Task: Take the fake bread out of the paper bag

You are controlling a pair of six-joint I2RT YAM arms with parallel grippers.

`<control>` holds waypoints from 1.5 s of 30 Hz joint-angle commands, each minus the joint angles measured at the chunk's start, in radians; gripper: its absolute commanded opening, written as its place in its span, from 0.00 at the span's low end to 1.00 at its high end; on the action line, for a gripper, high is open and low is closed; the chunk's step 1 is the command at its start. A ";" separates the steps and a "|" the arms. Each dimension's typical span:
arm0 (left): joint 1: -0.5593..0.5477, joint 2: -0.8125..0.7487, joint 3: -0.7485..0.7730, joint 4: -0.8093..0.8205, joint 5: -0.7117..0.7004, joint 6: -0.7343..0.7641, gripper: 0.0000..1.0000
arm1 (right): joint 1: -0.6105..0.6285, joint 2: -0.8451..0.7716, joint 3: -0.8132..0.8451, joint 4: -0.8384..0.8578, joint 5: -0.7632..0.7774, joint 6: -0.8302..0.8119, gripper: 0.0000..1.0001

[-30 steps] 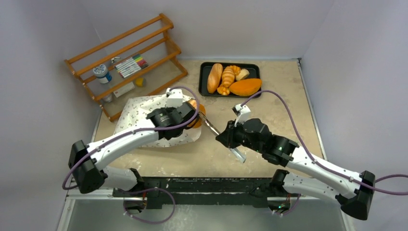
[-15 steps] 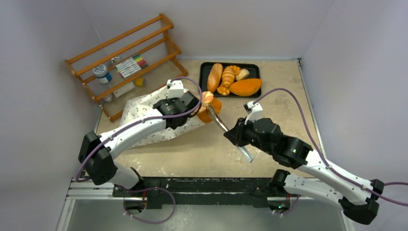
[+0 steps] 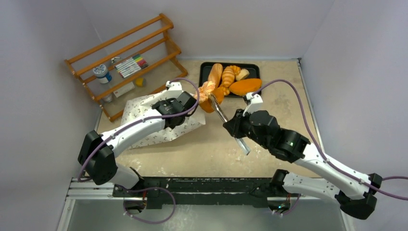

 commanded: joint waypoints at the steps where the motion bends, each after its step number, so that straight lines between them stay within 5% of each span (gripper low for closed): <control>1: 0.022 -0.020 -0.026 0.048 0.008 0.034 0.00 | -0.007 0.054 0.117 0.124 0.098 -0.037 0.00; 15: 0.067 -0.049 -0.072 0.097 0.065 0.094 0.00 | -0.112 0.197 0.226 0.217 0.122 -0.111 0.00; 45: 0.110 -0.124 -0.180 0.149 0.168 0.151 0.00 | -0.753 0.680 0.237 0.777 -0.140 -0.104 0.00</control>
